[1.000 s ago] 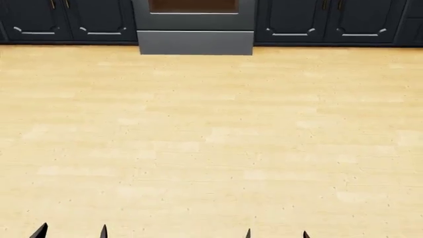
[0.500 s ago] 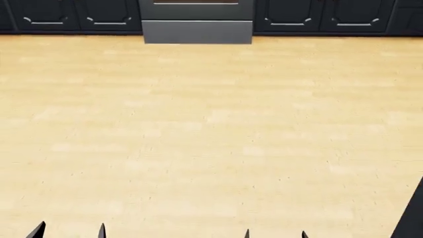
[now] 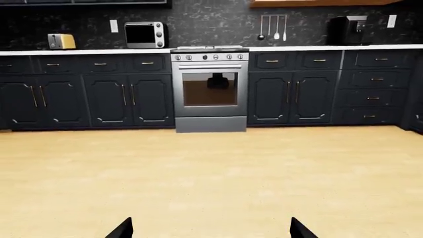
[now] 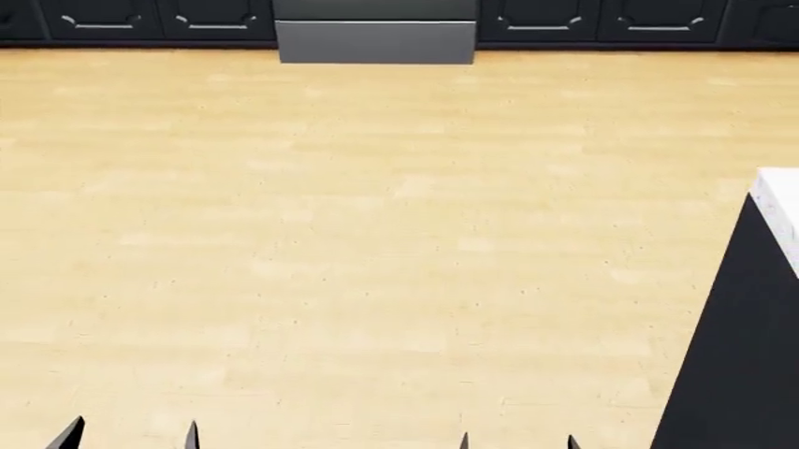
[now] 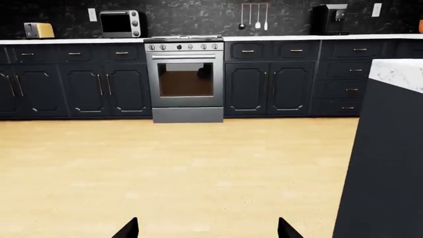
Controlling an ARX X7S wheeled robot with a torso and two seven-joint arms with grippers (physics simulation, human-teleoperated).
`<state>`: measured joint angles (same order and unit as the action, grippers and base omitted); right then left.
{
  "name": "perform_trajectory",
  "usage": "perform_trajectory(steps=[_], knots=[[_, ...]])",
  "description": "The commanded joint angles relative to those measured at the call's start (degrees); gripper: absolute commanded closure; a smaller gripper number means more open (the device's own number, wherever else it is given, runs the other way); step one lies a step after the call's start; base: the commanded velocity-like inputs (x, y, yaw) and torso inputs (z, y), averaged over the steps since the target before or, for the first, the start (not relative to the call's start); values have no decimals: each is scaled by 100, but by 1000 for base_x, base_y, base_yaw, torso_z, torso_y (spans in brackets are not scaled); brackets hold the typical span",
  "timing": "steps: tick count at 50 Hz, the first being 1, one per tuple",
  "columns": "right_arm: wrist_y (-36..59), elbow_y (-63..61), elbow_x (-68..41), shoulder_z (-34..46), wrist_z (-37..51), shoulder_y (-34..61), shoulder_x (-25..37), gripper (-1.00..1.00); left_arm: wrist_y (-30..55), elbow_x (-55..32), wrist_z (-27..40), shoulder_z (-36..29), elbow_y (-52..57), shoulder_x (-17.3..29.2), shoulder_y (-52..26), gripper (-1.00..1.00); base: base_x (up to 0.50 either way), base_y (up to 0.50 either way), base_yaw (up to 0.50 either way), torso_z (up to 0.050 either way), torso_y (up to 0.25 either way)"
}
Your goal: Place the cup inside the bowl on the dining table and move the bowl to any counter.
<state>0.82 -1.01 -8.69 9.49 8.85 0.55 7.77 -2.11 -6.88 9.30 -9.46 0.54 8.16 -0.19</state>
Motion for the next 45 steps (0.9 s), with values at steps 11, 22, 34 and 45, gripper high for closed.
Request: perform_trajectory(steps=[11, 22, 34, 45], knots=[[-1, 0, -43, 107, 103, 22, 80, -100, 12, -78, 79, -93, 30, 78, -23, -100, -500, 0, 0, 0, 0], [-5, 5, -67, 158, 144, 27, 115, -100, 27, -108, 129, -147, 42, 93, -34, -100, -500, 0, 0, 0, 0], [1, 10, -93, 204, 192, 40, 153, -100, 21, -161, 147, -191, 39, 137, -40, -100, -500, 0, 0, 0, 0], [-13, 10, -127, 252, 212, 44, 186, -100, 31, -169, 197, -247, 54, 154, -52, -100, -500, 0, 0, 0, 0]])
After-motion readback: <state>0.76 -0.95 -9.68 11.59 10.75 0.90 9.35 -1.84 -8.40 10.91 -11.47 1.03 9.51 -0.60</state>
